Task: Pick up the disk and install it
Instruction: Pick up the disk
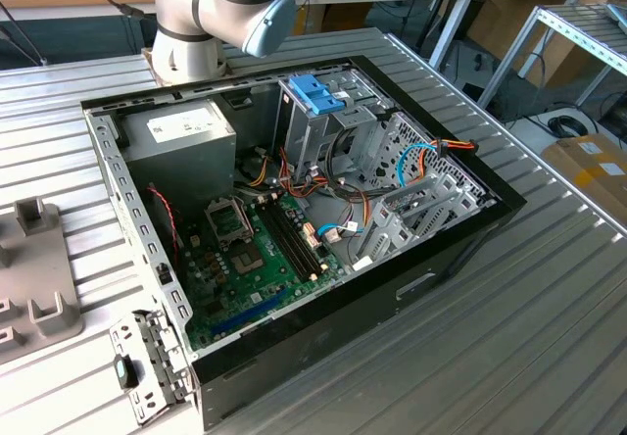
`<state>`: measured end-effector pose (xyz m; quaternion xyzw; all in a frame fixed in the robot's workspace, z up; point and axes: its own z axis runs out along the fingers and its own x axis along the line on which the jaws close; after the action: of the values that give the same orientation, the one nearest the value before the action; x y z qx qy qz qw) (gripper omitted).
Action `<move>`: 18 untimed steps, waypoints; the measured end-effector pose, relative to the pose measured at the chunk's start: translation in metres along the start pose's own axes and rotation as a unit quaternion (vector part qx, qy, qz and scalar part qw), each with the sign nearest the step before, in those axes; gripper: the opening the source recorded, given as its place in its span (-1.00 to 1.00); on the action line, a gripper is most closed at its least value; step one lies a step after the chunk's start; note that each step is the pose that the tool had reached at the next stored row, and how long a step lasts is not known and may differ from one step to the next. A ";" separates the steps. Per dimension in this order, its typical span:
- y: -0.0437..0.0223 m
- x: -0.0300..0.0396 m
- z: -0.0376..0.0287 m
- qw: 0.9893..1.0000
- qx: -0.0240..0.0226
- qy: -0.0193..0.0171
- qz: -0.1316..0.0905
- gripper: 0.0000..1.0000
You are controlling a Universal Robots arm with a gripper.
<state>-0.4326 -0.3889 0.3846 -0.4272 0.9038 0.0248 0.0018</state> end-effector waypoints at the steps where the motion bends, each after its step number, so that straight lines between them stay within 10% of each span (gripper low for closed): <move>1: 0.0000 0.0000 0.0000 1.000 0.000 0.000 -0.001 -0.80; 18: 0.0000 0.0000 0.0000 1.000 -0.001 0.001 -0.028 -0.80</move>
<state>-0.4326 -0.3889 0.3846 -0.4523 0.8915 0.0249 0.0012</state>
